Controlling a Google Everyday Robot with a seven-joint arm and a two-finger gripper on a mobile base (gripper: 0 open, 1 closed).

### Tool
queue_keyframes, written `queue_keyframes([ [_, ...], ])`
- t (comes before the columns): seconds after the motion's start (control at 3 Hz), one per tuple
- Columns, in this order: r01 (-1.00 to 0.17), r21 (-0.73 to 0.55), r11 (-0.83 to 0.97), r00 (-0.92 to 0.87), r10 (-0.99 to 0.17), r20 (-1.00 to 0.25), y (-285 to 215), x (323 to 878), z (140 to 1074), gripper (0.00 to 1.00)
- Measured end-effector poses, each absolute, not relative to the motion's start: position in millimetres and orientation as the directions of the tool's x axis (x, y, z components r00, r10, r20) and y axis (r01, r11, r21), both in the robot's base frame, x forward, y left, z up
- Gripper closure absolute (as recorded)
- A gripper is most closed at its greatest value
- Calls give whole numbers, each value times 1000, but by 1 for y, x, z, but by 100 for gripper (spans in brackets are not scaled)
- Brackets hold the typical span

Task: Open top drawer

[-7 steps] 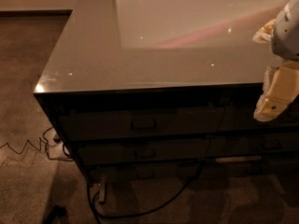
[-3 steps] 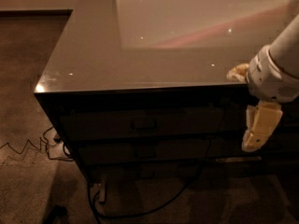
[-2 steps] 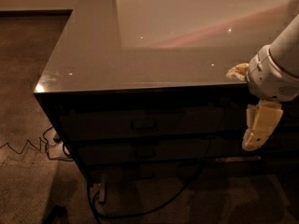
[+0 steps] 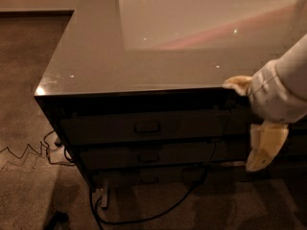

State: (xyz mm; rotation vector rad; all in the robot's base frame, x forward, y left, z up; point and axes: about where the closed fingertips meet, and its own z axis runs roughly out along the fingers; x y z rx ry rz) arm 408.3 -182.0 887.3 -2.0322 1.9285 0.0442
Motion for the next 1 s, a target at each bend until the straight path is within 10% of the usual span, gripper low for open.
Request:
queue_keyframes([
  [1.0, -935, -253, -247, 298, -935, -190, -129, 413, 826, 0],
])
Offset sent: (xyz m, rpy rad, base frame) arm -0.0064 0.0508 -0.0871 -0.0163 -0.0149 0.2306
